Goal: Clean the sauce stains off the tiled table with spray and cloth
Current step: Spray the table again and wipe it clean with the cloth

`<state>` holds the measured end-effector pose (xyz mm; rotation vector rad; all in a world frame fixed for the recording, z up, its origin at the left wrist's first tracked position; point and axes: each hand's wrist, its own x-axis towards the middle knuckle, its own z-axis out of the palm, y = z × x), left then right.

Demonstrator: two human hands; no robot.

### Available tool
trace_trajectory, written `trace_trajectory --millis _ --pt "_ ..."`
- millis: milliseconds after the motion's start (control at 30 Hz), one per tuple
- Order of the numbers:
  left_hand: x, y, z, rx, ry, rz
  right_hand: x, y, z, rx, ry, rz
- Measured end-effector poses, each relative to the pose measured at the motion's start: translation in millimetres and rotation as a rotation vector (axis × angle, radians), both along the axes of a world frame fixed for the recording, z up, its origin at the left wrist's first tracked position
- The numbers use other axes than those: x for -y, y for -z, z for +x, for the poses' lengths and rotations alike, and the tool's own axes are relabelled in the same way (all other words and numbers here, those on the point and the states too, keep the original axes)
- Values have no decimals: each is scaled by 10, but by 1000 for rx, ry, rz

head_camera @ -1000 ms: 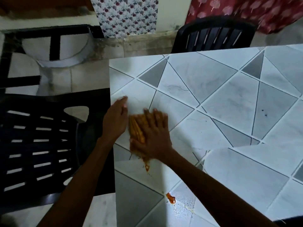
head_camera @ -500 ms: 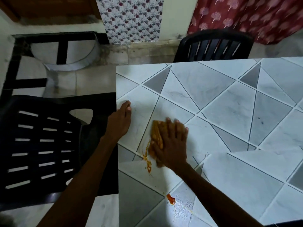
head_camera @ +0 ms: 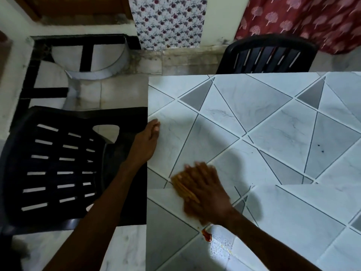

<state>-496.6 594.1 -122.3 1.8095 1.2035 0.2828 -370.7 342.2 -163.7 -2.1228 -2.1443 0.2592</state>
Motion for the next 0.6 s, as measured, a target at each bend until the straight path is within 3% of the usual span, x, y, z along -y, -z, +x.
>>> trace_trajectory --millis 133,233,300,367,467,533,600 --pt "194 170 -147 -54 175 95 78 17 775 60 282 -109" --pt "417 221 -324 -60 71 127 -725 14 647 48 505 -93" --pt "549 210 -461 -68 -50 172 -1069 19 226 5 381 -70" --pt "623 206 -622 -93 -137 156 -982 22 -212 -4 113 -61" --pt "684 314 -895 -92 -205 -57 -314 -54 -366 23 -220 -64" --pt "786 376 -1009 -30 -242 -134 49 -56 -86 31 -286 -73" --pt "917 407 -1030 -1 -269 -136 89 -23 316 53 -151 -77"
